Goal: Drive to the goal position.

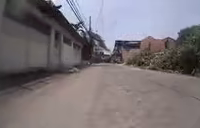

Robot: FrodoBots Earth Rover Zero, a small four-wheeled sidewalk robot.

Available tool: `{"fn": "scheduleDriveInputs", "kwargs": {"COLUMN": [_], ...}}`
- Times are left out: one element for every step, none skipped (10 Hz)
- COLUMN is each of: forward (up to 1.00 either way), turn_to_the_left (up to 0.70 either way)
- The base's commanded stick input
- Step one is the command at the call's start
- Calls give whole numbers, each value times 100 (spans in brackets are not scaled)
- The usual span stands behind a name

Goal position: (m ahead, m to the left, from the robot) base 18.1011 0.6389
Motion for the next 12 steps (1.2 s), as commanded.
{"fn": "scheduleDriveInputs", "kwargs": {"forward": [100,100,100,100,100,100,100,100,100,100,100,100], "turn_to_the_left": [-2,-2,-2,-2,-2,-2,-2,-2,-2,-2,-2,-3]}}
